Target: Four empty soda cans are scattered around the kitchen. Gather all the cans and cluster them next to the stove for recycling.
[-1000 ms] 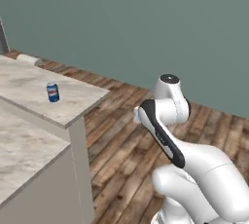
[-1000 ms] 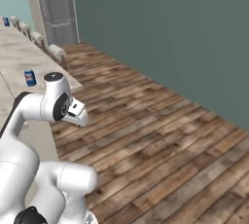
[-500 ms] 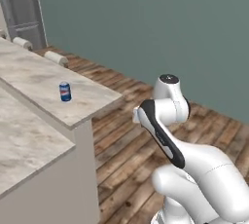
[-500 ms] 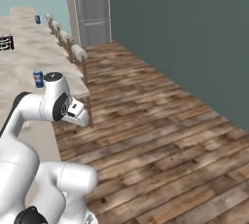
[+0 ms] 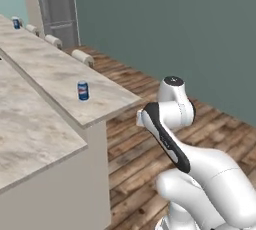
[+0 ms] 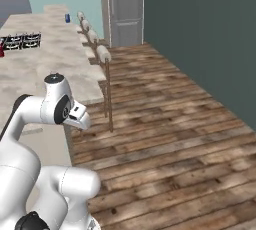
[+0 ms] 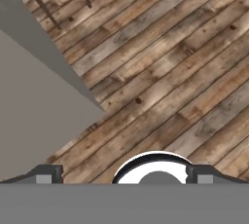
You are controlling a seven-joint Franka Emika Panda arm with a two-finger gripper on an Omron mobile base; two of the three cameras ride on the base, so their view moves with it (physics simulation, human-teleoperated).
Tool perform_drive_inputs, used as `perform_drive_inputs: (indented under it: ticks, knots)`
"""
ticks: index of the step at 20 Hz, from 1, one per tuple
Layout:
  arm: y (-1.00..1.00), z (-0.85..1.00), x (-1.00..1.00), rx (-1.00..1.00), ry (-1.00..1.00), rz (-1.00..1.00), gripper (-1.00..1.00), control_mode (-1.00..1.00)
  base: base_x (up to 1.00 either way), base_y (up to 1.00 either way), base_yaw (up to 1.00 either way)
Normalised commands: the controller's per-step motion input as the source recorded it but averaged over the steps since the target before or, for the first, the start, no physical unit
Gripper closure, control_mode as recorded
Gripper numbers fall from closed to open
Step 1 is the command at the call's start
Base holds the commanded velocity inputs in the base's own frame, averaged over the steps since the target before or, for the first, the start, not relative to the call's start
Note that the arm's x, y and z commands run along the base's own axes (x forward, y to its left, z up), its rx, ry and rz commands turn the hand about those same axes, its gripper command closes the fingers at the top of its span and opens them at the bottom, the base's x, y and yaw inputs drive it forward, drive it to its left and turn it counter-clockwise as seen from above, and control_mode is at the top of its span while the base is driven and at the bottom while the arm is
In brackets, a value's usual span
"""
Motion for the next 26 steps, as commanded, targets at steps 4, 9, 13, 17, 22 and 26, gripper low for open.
perform_drive_inputs:
  ticks: [4,9,13,17,22,26]
  knots:
    - [0.0,0.0,0.0,0.0,0.0,0.0,-1.0,1.0,0.39,-0.13,0.34]
    - [0.0,0.0,0.0,0.0,0.0,0.0,-1.0,1.0,0.49,-0.18,0.28]
    - [0.0,0.0,0.0,0.0,0.0,0.0,-1.0,1.0,0.46,-0.23,0.21]
    - [0.0,0.0,0.0,0.0,0.0,0.0,-1.0,1.0,0.45,-0.24,0.21]
    - [0.0,0.0,0.0,0.0,0.0,0.0,-1.0,1.0,0.46,-0.25,0.19]
    - [0.0,0.0,0.0,0.0,0.0,0.0,-1.0,1.0,0.48,-0.25,0.17]
